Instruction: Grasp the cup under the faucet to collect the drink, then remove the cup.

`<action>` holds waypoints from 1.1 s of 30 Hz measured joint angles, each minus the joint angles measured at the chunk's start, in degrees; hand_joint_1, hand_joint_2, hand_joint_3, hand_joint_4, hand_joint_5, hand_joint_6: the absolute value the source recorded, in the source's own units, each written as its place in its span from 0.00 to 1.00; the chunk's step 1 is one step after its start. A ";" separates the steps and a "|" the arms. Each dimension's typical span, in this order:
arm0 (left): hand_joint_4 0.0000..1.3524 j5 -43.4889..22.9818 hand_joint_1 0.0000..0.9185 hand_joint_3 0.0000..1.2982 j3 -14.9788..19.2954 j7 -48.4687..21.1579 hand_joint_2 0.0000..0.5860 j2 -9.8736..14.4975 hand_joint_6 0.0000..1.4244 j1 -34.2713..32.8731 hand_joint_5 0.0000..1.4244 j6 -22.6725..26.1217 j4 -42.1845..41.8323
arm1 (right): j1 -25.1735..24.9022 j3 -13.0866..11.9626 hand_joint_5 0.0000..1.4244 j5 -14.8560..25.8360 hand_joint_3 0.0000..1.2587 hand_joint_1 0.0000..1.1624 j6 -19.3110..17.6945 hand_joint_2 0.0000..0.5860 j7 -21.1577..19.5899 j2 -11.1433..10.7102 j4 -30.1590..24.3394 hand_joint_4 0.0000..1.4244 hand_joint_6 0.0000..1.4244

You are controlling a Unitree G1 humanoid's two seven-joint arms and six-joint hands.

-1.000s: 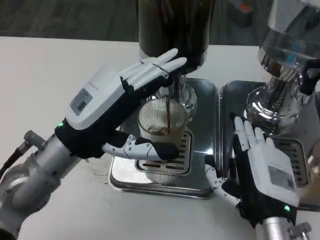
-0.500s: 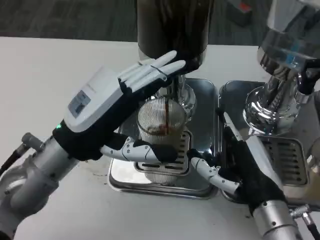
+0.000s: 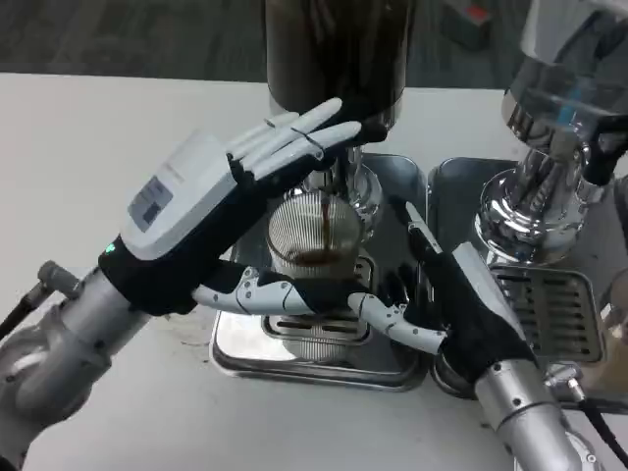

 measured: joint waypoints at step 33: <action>0.05 -3.75 0.00 0.15 3.52 0.52 0.27 1.65 0.10 1.52 0.18 2.11 -1.48 | -4.34 1.61 0.00 0.57 0.00 0.54 -2.94 0.45 1.04 2.48 4.79 0.00 0.00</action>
